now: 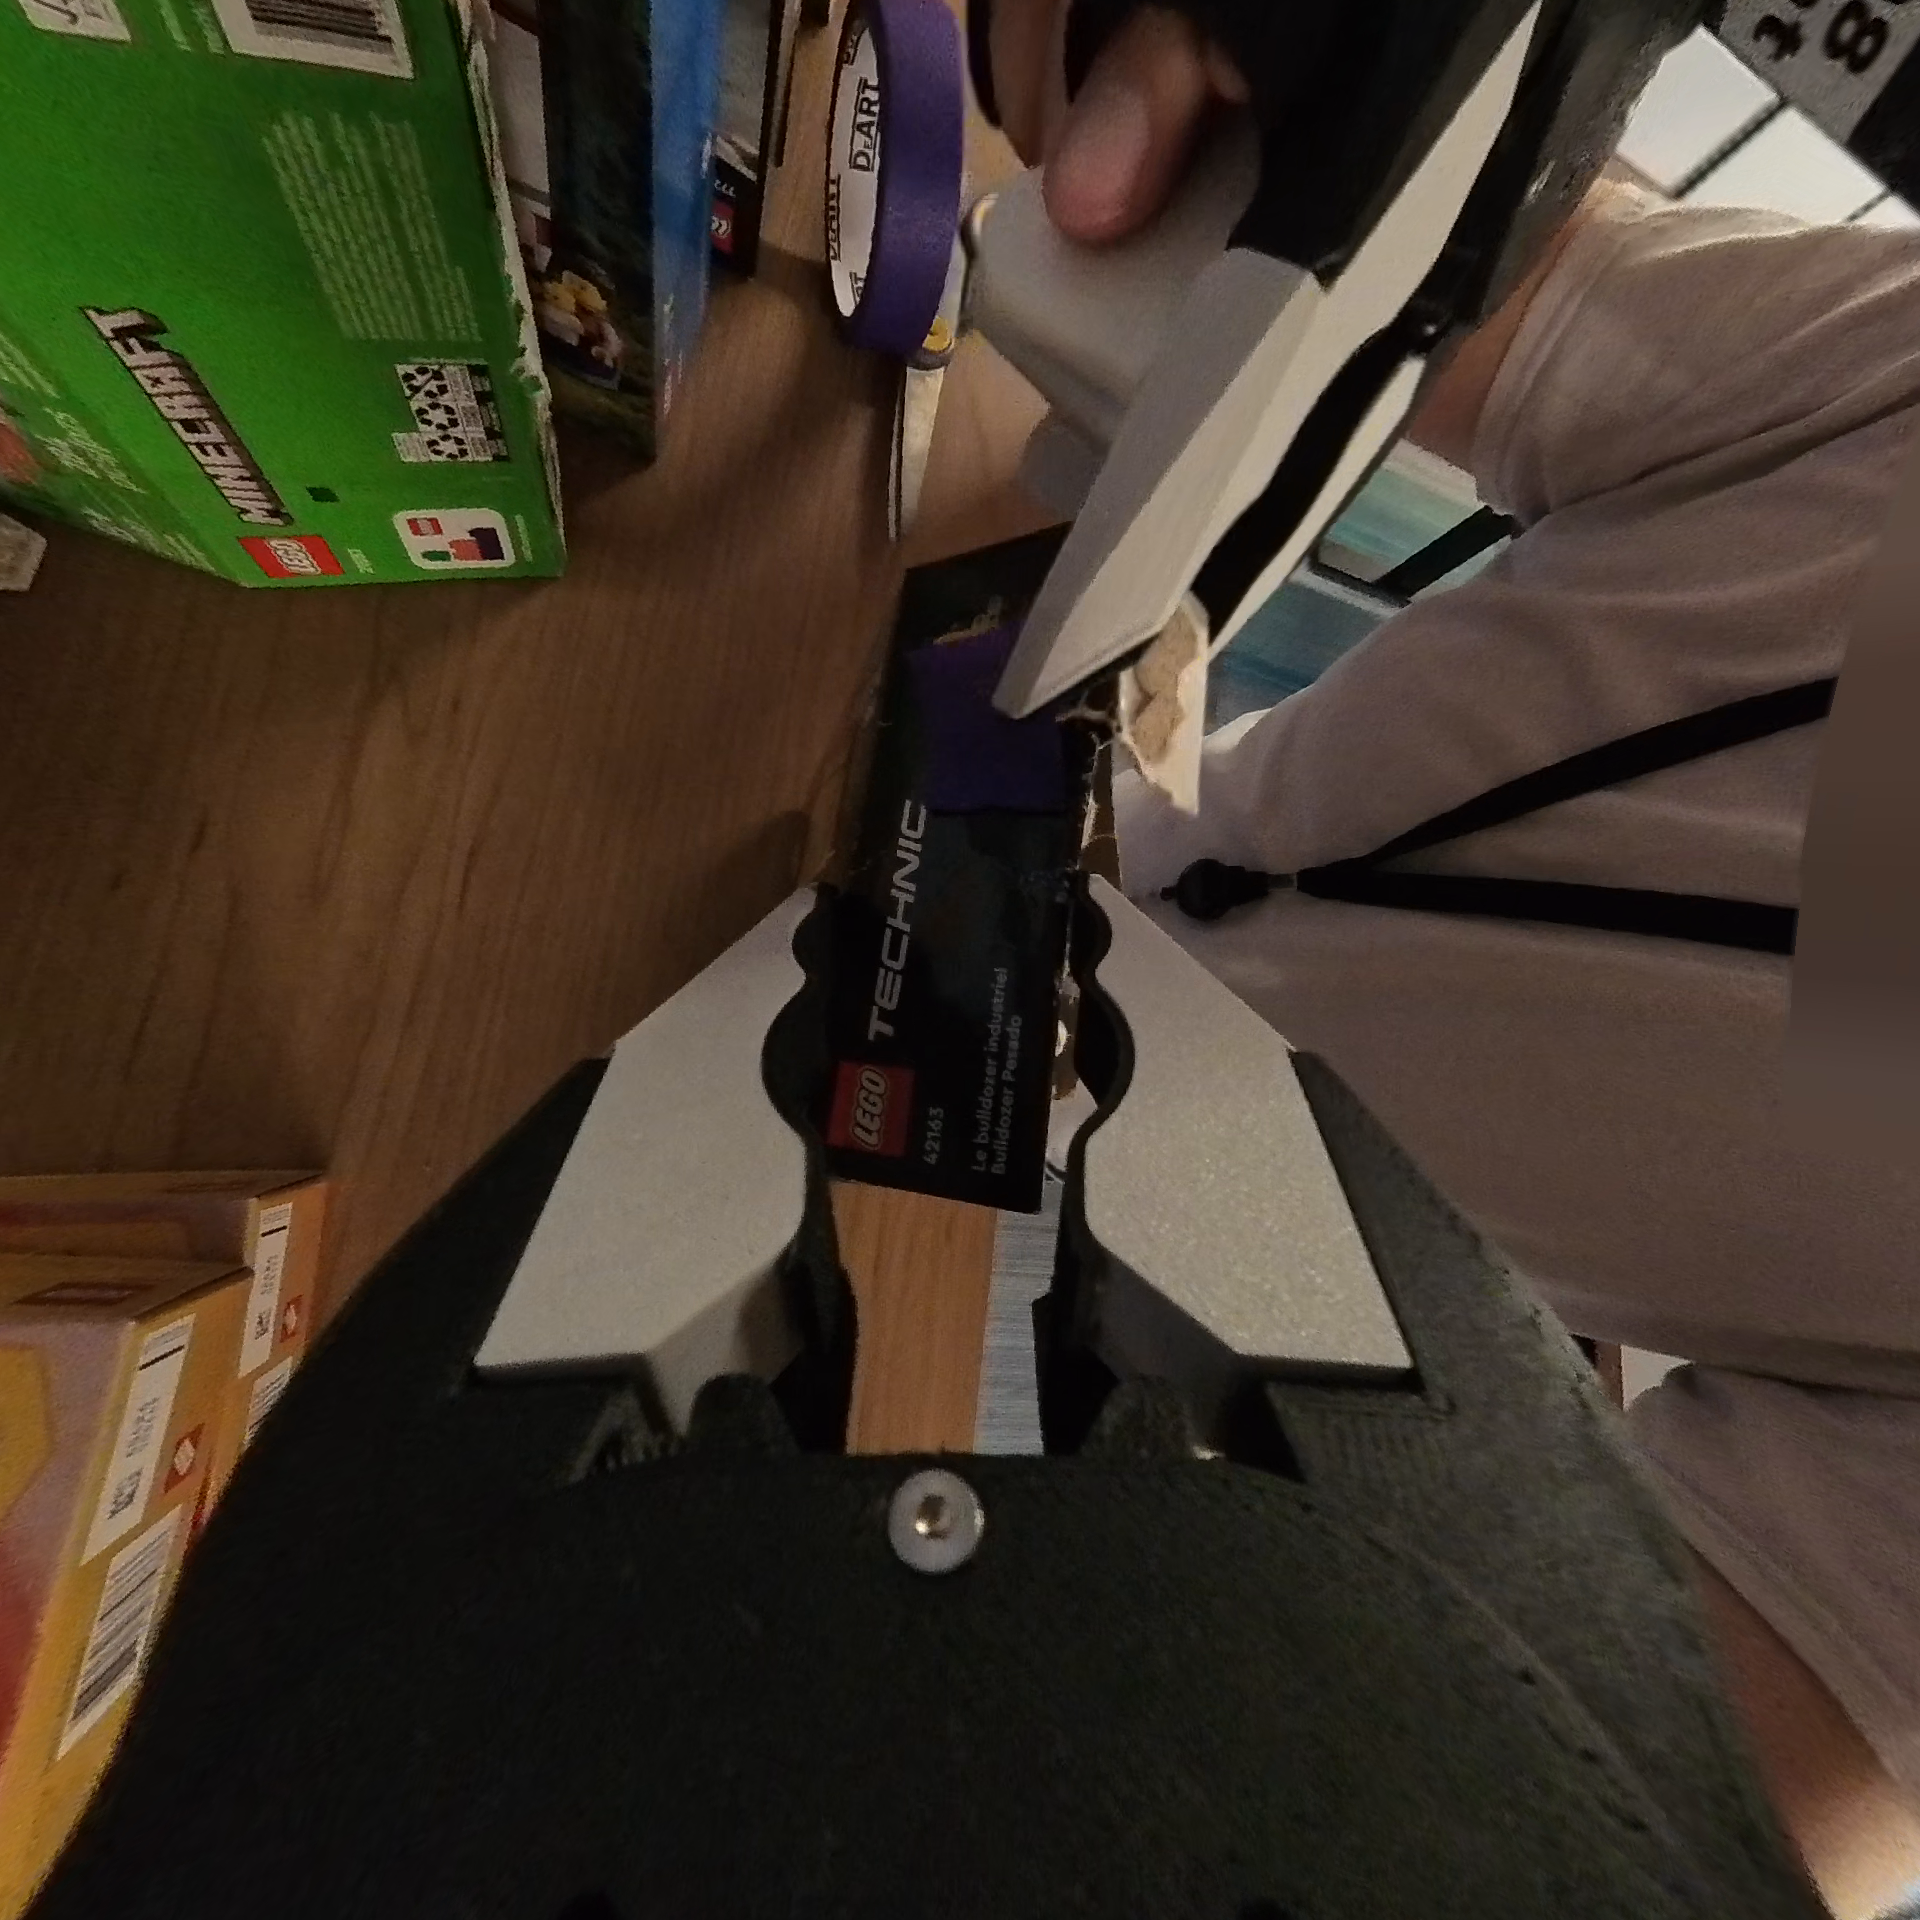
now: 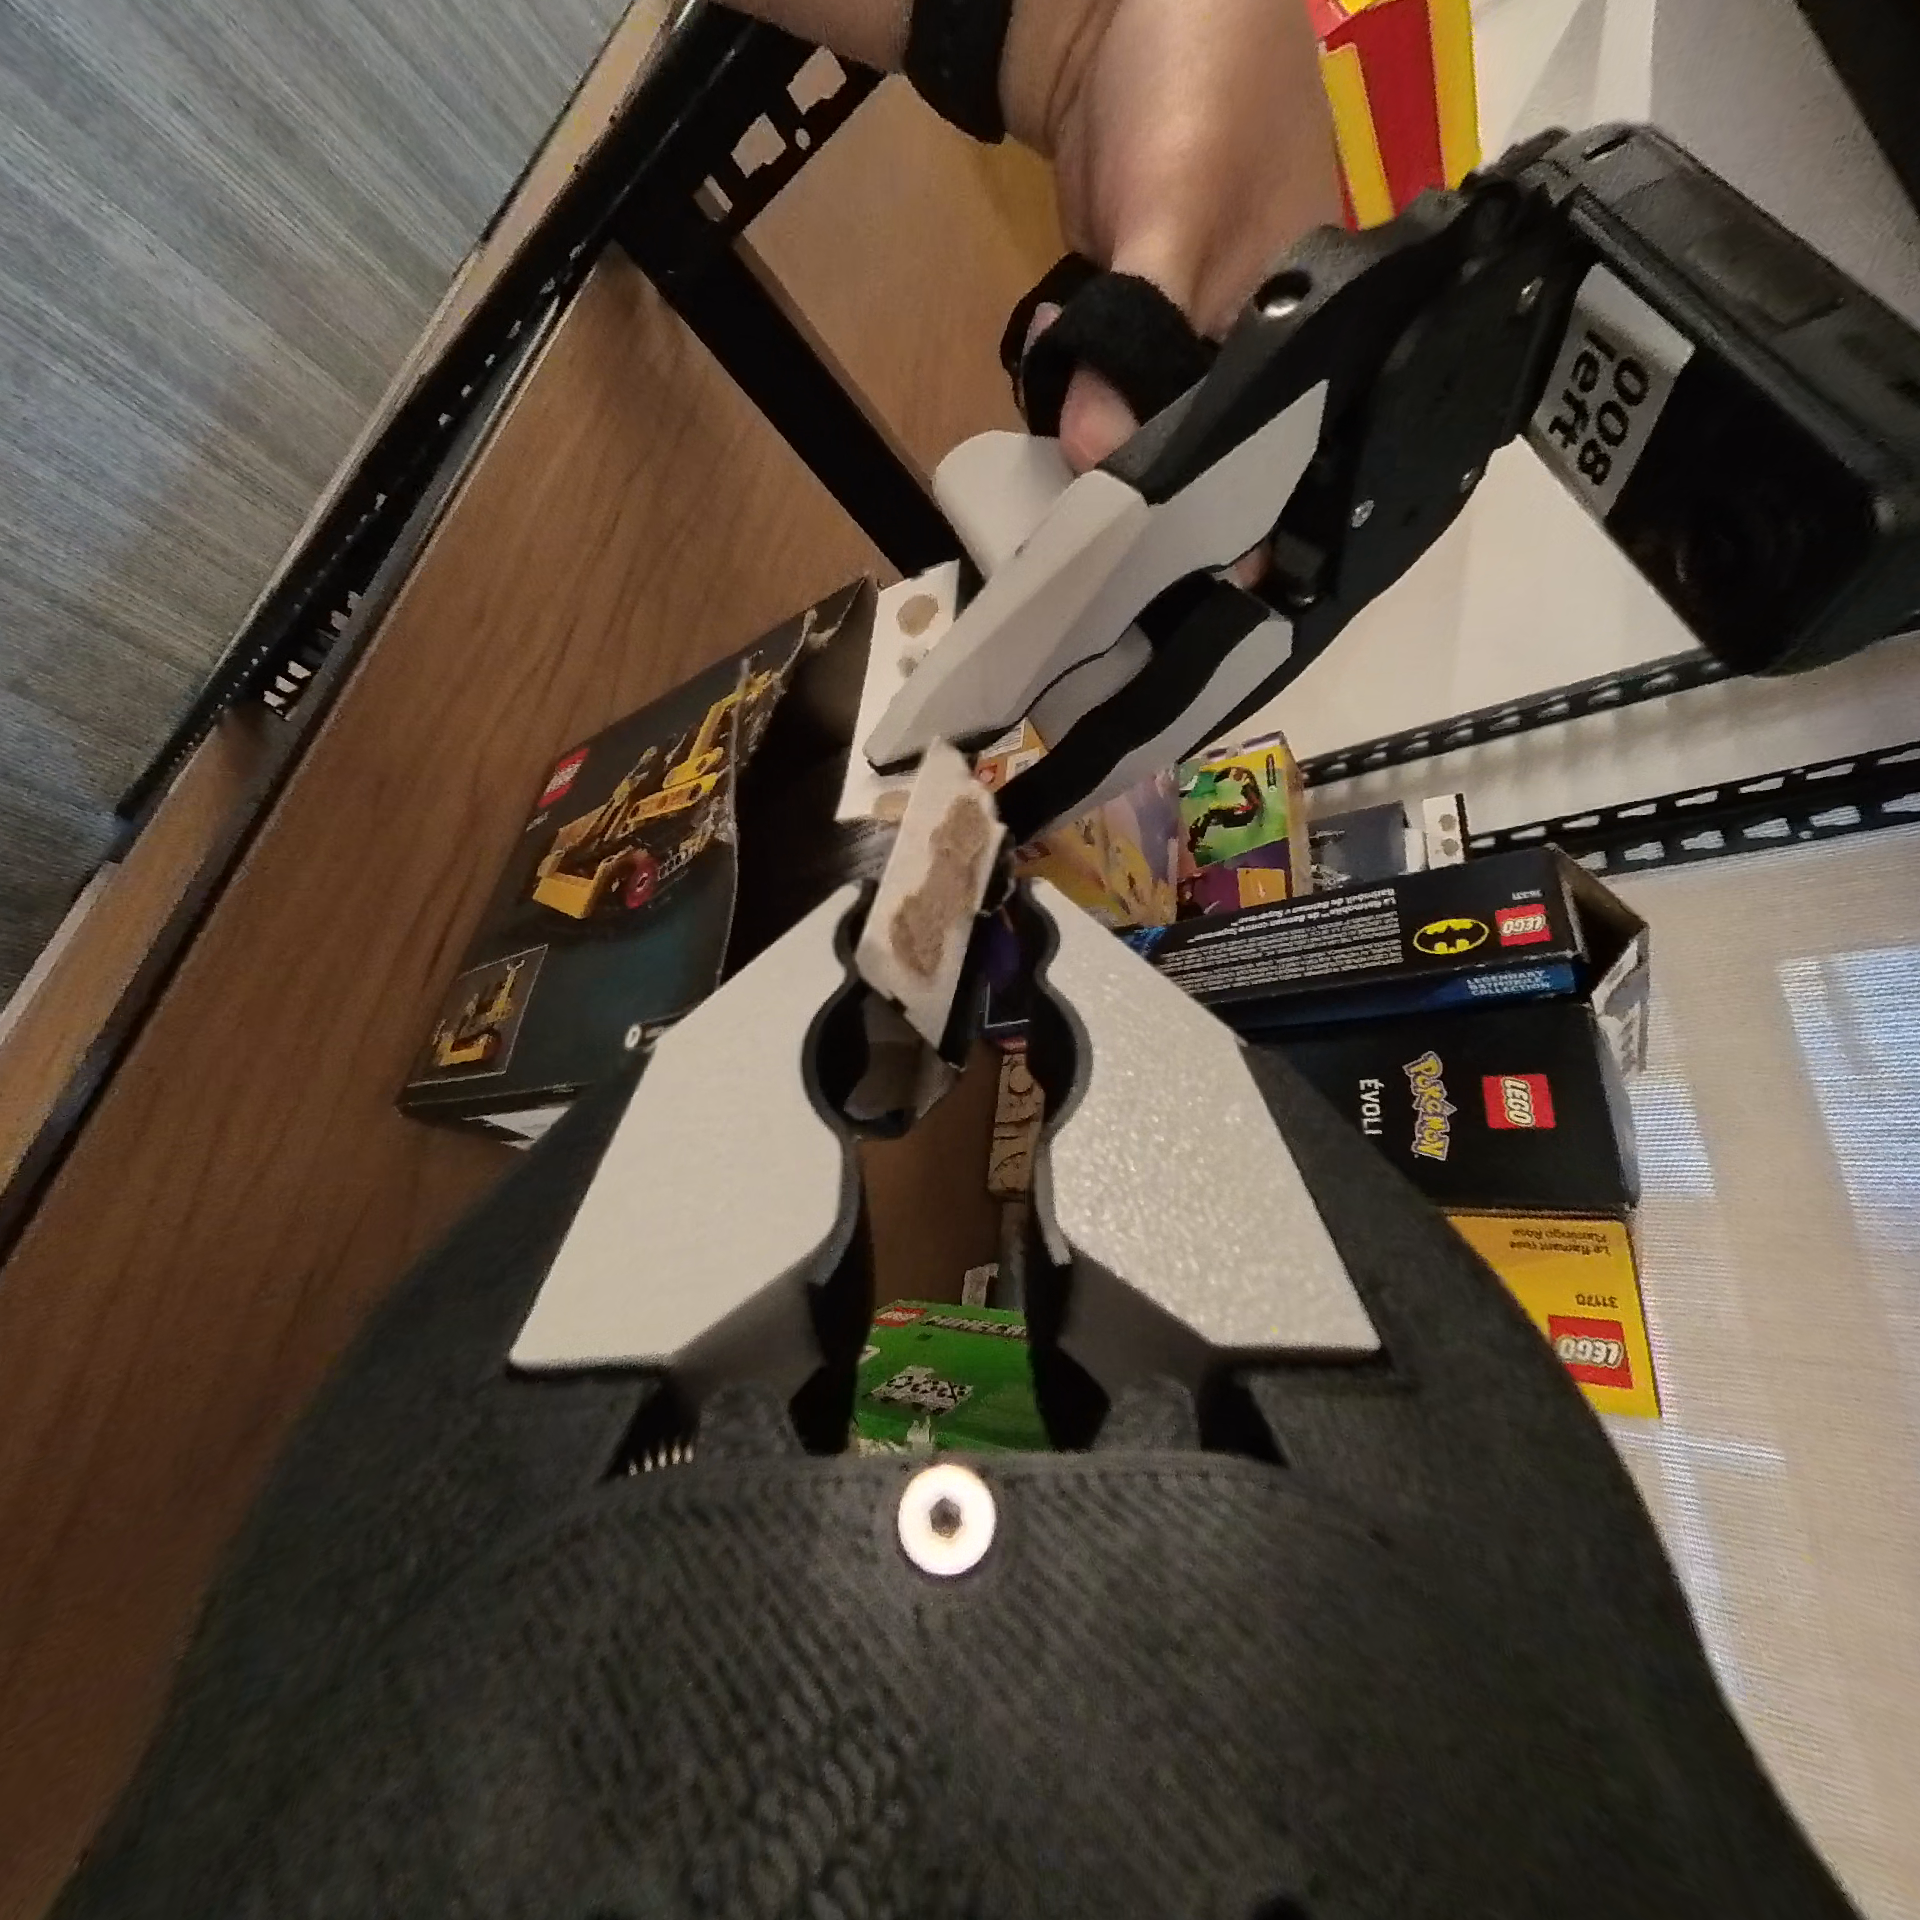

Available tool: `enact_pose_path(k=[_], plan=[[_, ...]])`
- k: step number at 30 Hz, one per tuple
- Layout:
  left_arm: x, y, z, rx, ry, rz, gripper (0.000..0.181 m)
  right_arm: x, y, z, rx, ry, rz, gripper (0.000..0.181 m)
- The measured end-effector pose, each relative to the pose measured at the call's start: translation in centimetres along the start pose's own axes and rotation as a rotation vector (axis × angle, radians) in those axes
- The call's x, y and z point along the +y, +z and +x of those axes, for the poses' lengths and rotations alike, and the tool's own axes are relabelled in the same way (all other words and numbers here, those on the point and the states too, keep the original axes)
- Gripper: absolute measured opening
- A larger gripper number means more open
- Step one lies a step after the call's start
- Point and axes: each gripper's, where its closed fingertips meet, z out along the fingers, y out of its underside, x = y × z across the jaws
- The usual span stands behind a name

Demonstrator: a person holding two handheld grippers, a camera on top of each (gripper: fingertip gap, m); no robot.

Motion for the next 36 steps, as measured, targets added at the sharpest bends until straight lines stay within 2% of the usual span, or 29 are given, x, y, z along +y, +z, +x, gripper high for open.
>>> enact_pose_path(k=[7,11,14,16,18,21,22,24,27,30,32,36], plan=[[-0.1,-0.1,0.1,0.042,-0.005,0.021,0.044,-0.4,-0.9,0.9,0.002,0.156,0.059,0.023],[-0.4,-0.3,0.0,0.009,0.046,0.049,0.06,-0.3,-1.3,1.4,-0.003,0.251,0.114,0.016],[-0.7,-1.0,-0.2,-0.118,0.132,0.089,0.073,-0.2,-1.2,1.5,-0.012,0.312,0.139,0.015],[-0.7,-1.1,-0.4,-0.257,0.22,0.088,0.082,-0.2,-1.3,1.8,-0.008,0.344,0.15,0.015],[-0.5,-0.8,-0.7,-0.445,0.337,0.061,0.084,-0.1,-1.3,2.0,-0.003,0.361,0.16,0.015],[-0.9,-0.2,-1.0,-0.673,0.465,0.022,0.075,0.0,-1.1,2.2,-0.012,0.387,0.16,0.015],[-1.2,-0.2,-1.0,-0.721,0.487,0.022,0.072,0.0,-1.0,2.2,-0.02,0.396,0.162,0.015],[-2.0,-0.2,-0.9,-0.771,0.531,0.04,0.055,0.1,-1.0,2.3,-0.025,0.416,0.164,0.016],[-2.5,-0.2,-0.8,-0.784,0.573,0.043,0.033,0.3,-1.1,2.6,-0.023,0.446,0.167,0.016],[-2.5,-0.1,-1.3,-0.784,0.567,0.015,0.028,0.4,-1.3,2.6,-0.049,0.488,0.189,0.02],[-2.7,-0.1,-1.5,-0.764,0.551,0.017,0.028,0.9,-1.4,2.7,-0.055,0.529,0.191,0.03],[-3.0,-0.3,-1.0,-0.68,0.508,0.043,0.026,2.1,-2.0,3.0,0.006,0.496,0.216,0.04]])
